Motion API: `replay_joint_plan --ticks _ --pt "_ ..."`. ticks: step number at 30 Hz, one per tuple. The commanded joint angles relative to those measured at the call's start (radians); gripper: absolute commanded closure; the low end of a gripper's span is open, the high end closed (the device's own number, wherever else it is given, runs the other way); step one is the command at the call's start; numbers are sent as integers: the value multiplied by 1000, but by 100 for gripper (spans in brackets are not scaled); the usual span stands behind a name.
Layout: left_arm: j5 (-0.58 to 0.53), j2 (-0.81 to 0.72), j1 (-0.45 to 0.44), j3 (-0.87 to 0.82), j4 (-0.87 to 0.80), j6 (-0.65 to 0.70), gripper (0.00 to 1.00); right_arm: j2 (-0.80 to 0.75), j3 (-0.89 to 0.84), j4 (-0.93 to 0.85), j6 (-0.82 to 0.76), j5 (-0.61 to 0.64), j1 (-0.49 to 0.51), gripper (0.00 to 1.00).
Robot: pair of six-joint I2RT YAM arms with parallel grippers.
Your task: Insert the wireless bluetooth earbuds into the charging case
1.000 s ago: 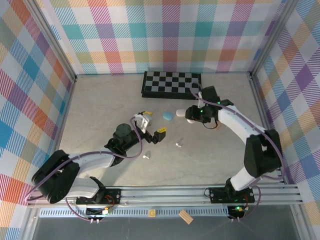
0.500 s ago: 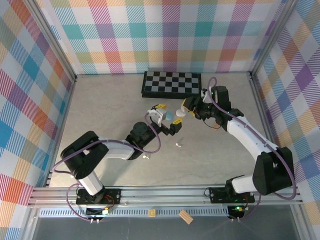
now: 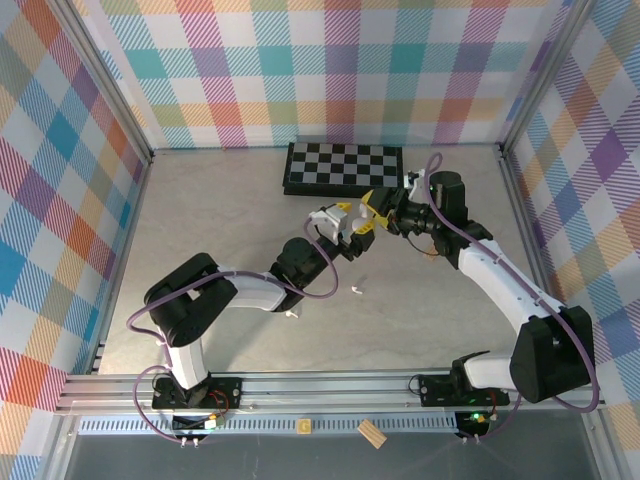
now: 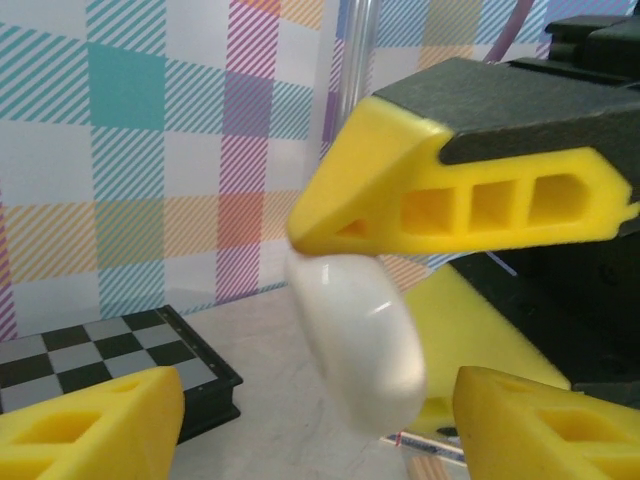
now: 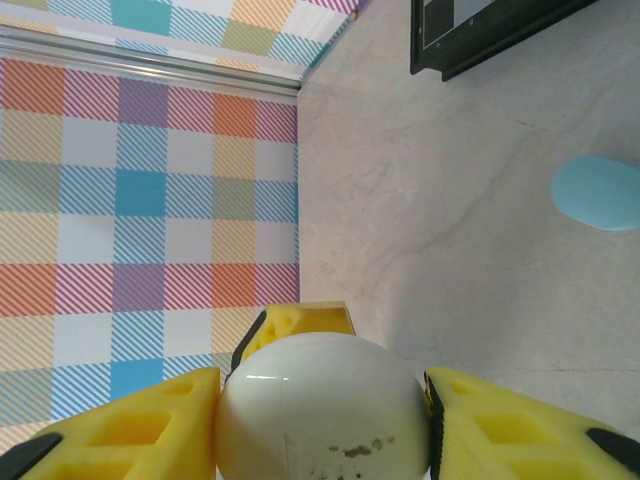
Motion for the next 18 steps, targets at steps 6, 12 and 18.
replay_joint_plan --ticks 6,12,18 --pt "34 20 -27 39 53 -6 45 -21 -21 48 8 -55 -5 52" --pt "55 19 -26 40 53 -12 64 -36 -27 44 0 -62 -5 52" --pt "66 -9 -24 20 51 7 77 -53 -27 1 -37 -54 -6 50"
